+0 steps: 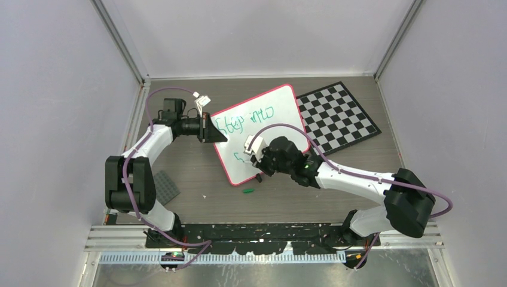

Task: Write a sentence on the whiteboard

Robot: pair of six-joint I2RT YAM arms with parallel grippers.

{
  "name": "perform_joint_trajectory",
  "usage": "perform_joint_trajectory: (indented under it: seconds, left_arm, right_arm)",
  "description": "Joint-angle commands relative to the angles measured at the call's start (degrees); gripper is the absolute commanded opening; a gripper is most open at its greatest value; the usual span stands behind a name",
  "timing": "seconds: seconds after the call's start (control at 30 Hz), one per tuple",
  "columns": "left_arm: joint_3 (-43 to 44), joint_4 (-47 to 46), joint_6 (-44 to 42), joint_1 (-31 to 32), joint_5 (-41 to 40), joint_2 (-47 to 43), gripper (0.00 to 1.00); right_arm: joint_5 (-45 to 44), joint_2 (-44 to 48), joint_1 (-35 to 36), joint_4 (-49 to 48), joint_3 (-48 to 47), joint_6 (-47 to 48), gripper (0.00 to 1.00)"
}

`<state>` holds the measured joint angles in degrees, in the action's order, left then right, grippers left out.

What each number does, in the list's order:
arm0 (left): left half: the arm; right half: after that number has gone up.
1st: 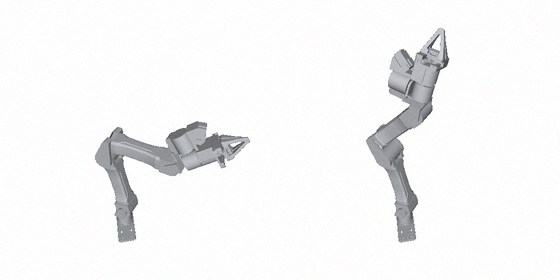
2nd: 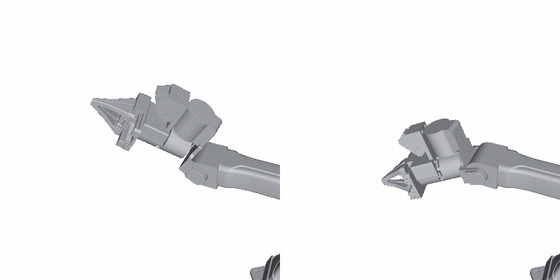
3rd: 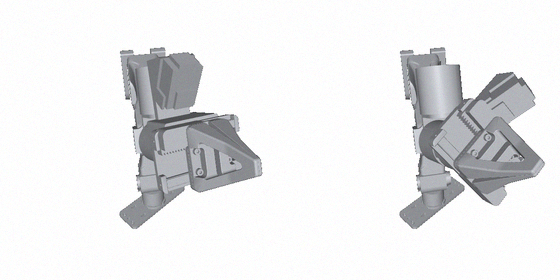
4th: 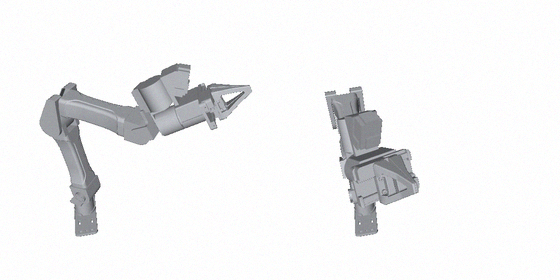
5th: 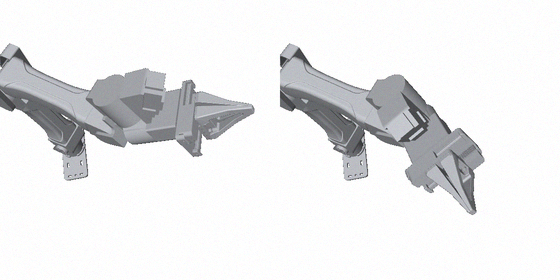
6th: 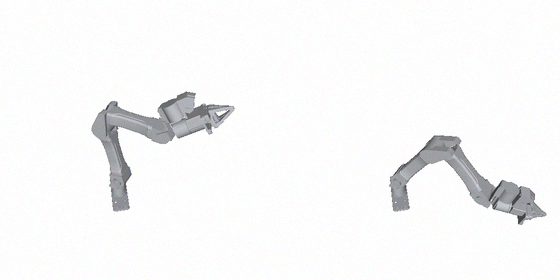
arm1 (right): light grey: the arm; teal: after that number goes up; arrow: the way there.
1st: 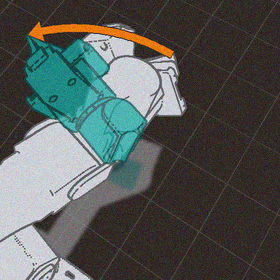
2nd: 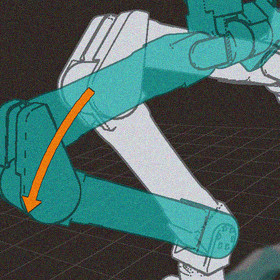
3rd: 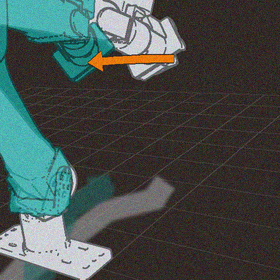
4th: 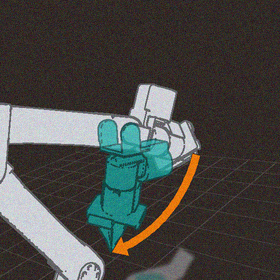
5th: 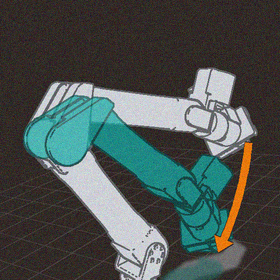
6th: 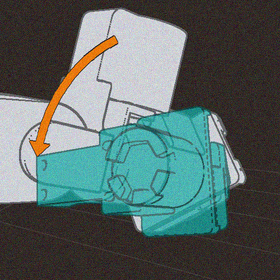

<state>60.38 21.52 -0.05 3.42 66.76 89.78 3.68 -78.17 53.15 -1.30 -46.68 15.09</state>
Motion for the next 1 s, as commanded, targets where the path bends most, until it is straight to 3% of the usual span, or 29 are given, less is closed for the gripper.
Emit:
perform_joint_trajectory:
  seconds: [0.0,0.3,0.67,0.97]
  left_arm:
    - [-0.9,4.8,1.2,-0.3,-4.1,-0.8,0.00]
    - [-1.0,4.8,1.1,-0.3,-3.9,-1.0,0.00]
    - [-0.3,5.9,0.2,-0.3,-3.0,-0.1,0.00]
    - [-0.6,5.9,0.2,0.0,-3.0,-0.3,0.00]
  right_arm:
    - [0.3,0.3,1.1,-0.2,-0.3,-0.3,0.00]
    - [0.9,-3.1,2.5,-1.3,-4.6,-0.7,0.00]
    - [-0.5,5.8,0.9,0.8,-1.5,-1.0,0.00]
    - [-0.6,3.7,-0.7,0.8,-3.4,-1.0,0.00]
